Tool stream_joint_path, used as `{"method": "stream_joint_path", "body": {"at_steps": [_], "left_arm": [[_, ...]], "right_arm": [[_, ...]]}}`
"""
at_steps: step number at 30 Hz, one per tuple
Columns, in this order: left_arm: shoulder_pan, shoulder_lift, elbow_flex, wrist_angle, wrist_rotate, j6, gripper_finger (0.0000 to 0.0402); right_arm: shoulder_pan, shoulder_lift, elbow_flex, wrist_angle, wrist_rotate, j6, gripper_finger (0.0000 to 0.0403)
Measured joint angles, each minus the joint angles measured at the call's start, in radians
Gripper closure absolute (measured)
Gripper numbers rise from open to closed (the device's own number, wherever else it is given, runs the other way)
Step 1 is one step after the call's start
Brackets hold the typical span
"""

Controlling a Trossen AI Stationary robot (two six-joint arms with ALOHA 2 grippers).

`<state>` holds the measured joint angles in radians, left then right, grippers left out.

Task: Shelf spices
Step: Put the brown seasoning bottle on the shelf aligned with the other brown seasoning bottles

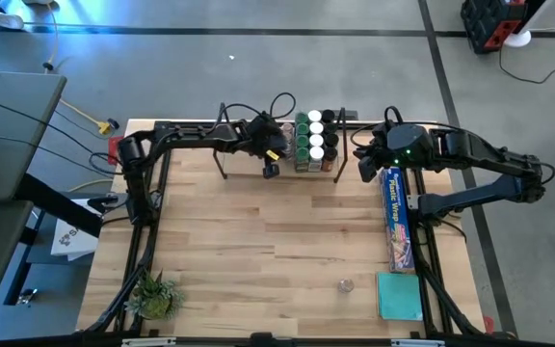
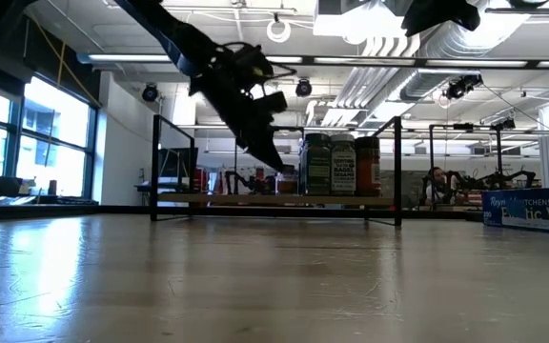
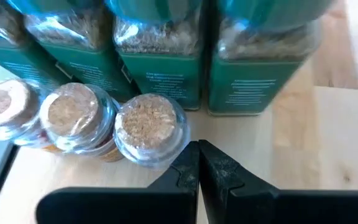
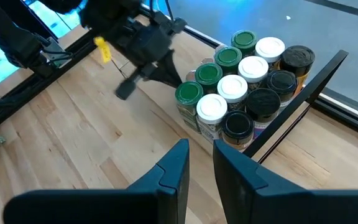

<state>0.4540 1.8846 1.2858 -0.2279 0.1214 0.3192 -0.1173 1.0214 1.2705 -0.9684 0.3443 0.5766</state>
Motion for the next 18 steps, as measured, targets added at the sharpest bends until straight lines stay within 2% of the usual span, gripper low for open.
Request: {"method": "stream_joint_path", "body": {"at_steps": [9,13,18], "left_arm": [[-0.112,-0.217,0.000,-0.169,-0.019,-0.110,0.0401],[-0.253,-0.290,0.001,-0.157,0.026,-0.183,0.0401],[-0.509,-0.269,0.001,-0.060,-0.054,-0.352,0.0401]], "right_arm": [[0.000,0.000,0.000,0.000,-0.040,-0.026,0.0337],[0.000,0.000,0.000,-0.015,-0.068,-0.100,0.0337],[0.000,-0.002,0.000,-0.117,-0.154,-0.231,0.0337]]}}
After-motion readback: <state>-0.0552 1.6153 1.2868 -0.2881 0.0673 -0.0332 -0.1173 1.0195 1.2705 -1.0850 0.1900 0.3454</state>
